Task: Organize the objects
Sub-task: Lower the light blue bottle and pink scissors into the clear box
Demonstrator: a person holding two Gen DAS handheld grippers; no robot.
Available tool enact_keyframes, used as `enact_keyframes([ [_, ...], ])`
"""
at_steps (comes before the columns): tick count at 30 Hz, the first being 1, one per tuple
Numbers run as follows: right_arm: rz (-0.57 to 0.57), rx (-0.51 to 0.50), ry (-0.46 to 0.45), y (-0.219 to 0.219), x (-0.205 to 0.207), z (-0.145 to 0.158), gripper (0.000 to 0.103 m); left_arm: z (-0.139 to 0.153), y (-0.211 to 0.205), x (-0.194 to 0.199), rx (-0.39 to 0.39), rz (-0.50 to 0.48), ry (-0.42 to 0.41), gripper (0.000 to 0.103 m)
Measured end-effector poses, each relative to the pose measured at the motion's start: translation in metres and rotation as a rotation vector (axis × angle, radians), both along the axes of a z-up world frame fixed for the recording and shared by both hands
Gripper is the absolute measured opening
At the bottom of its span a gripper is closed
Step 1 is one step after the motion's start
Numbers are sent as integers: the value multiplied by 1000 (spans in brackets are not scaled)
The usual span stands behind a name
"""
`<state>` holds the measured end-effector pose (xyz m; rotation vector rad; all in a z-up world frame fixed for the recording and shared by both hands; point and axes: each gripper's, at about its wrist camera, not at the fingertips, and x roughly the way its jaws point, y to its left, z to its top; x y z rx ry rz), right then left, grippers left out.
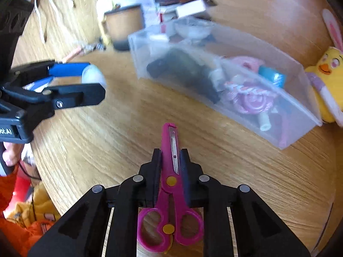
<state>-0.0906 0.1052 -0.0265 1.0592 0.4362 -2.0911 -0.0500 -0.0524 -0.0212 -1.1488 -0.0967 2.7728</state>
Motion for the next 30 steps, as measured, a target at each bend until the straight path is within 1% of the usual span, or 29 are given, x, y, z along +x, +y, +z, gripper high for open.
enact_keyframes([
  [5,-86,-84,32,21,-8,26,15,14,7,-11,-10,17,42,73],
  [10,-139,-158,92,35,-14,51,15,25,10,-22,7,23,66,73],
  [14,-154,-201,118,33,-20,62,13,33,12,-29,11,28,88,73],
  [15,-156,-209,123,34,-21,64,10,35,13,-32,10,29,94,73],
  [16,-156,-214,126,34,-23,67,6,37,13,-34,8,29,100,73],
  [19,-160,-245,132,34,-24,76,6,45,15,-40,1,31,118,73],
  [24,-157,-269,167,32,-26,91,5,54,16,-50,1,30,134,73],
  [30,-162,-303,236,36,-25,116,5,61,17,-63,-4,30,142,73],
])
